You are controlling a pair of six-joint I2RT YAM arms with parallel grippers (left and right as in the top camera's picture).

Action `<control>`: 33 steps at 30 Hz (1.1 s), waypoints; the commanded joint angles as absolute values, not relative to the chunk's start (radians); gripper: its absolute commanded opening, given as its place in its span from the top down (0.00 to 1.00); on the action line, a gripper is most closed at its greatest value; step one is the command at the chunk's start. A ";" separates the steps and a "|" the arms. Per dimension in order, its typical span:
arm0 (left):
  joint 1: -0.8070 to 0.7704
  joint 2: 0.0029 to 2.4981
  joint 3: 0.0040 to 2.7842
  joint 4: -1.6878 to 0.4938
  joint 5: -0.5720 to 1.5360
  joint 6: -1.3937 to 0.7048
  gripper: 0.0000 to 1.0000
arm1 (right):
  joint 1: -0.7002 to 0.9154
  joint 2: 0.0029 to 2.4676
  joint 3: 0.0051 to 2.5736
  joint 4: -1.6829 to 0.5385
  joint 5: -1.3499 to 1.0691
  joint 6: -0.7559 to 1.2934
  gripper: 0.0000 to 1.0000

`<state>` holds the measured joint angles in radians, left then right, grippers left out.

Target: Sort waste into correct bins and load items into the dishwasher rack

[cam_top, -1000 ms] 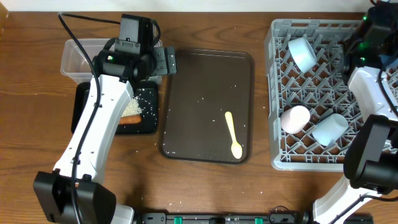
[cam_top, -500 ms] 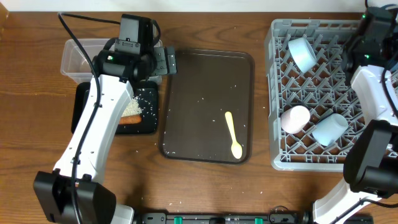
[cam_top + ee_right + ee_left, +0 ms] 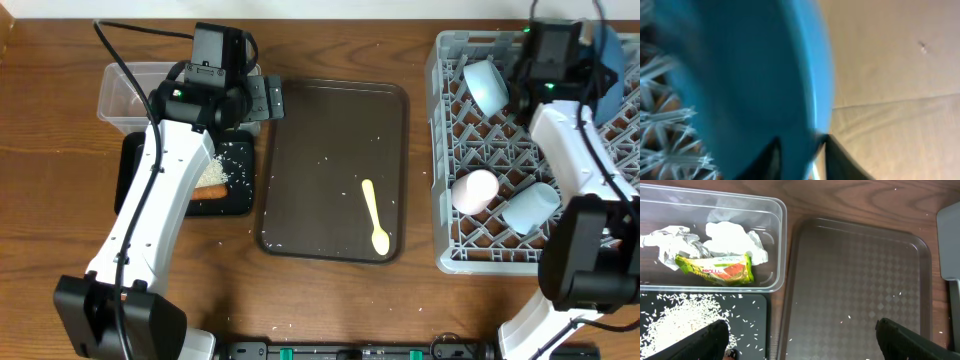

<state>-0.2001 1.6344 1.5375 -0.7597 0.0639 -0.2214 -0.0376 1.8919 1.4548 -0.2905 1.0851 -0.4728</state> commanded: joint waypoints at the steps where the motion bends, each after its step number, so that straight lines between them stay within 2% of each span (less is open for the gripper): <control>1: -0.197 1.646 1.539 -0.762 0.059 -0.223 0.04 | 0.003 1.938 1.421 -0.308 0.984 -0.442 0.42; 2: -0.197 1.646 1.539 -0.762 0.059 -0.223 0.04 | 0.009 1.938 1.421 -0.304 0.983 -0.442 0.32; 3: -0.197 1.646 1.539 -0.762 0.059 -0.223 0.04 | 0.016 1.938 1.421 -0.299 0.983 -0.442 0.28; 8: -0.197 1.646 1.539 -0.762 0.059 -0.223 0.04 | 0.041 1.937 1.421 -0.254 0.983 -0.442 0.14; 14: -0.197 1.646 1.539 -0.762 0.059 -0.223 0.04 | 0.073 1.917 1.421 -0.187 0.983 -0.443 0.08; 24: -0.197 1.646 1.539 -0.763 0.059 -0.223 0.04 | 0.053 1.824 1.421 -0.126 0.959 -0.442 0.07; 26: -0.197 1.646 1.539 -0.762 0.059 -0.223 0.04 | 0.054 1.796 1.421 -0.126 0.922 -0.442 0.06; 28: -0.197 1.646 1.539 -0.762 0.059 -0.223 0.04 | 0.060 1.769 1.421 -0.126 0.873 -0.441 0.01; 30: -0.197 1.646 1.539 -0.762 0.059 -0.223 0.04 | 0.078 1.736 1.421 -0.129 0.806 -0.437 0.01; 33: -0.197 1.646 1.539 -0.762 0.059 -0.223 0.04 | 0.128 1.686 1.421 -0.162 0.672 -0.302 0.01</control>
<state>-0.2001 1.6344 1.5375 -0.7597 0.0643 -0.2214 0.0711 1.7489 1.4200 -0.1410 0.8303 -0.4286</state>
